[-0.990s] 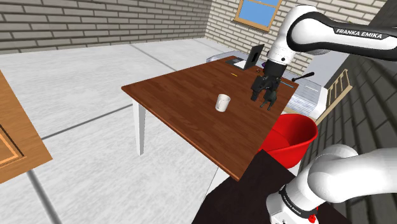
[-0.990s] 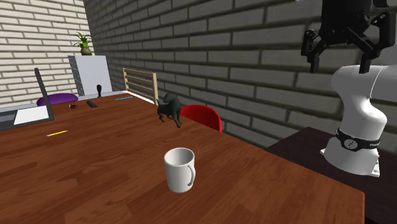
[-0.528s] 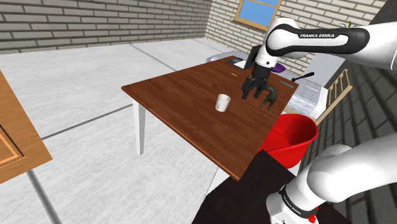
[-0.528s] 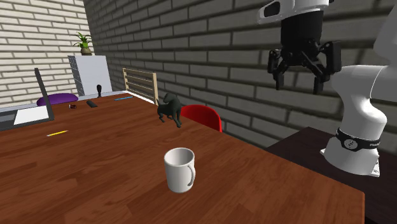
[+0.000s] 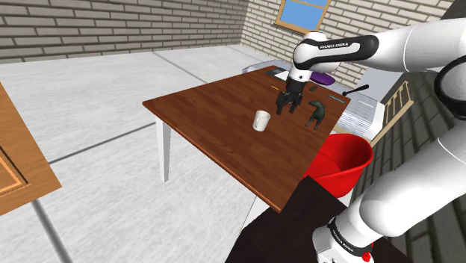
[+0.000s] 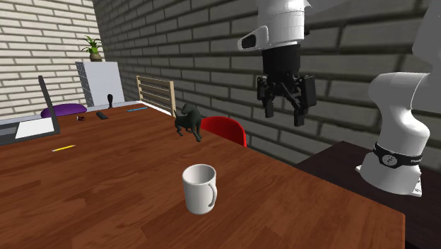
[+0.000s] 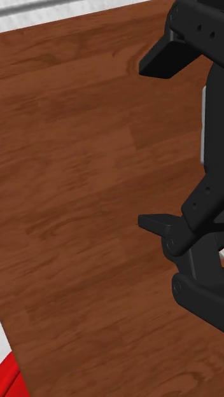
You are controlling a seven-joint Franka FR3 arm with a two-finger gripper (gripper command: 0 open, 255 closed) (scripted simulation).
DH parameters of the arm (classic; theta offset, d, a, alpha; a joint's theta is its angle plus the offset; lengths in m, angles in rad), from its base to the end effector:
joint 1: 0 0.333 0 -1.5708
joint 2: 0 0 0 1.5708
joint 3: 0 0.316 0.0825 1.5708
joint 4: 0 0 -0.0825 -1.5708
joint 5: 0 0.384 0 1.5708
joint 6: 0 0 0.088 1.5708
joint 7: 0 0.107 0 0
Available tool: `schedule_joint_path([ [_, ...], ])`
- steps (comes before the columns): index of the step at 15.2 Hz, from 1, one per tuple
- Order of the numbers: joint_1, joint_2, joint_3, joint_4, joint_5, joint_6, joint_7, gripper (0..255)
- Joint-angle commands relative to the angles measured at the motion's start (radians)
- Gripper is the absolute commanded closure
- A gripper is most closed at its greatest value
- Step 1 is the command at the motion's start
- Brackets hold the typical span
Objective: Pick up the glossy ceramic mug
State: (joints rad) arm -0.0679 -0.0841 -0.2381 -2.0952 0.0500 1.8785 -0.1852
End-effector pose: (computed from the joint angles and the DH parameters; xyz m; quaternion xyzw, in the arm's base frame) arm 0.4884 -0.1523 0.4470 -0.9948 0.0683 0.0574 0.0485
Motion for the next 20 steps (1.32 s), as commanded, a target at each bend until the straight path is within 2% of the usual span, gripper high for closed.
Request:
schedule_joint_path([
  [1, -0.007, 0.081, -0.012, 0.049, 0.014, 0.025, -0.03, 0],
  [10, -0.075, 0.44, -0.035, 0.362, 0.091, 0.038, -0.145, 0],
  [14, -0.119, 0.61, -0.03, 0.549, 0.121, 0.01, -0.178, 0],
  [18, -0.172, 0.796, -0.019, 0.783, 0.144, -0.046, -0.198, 0],
  [20, -0.18, 0.826, -0.016, 0.812, 0.148, -0.046, -0.2, 0],
])
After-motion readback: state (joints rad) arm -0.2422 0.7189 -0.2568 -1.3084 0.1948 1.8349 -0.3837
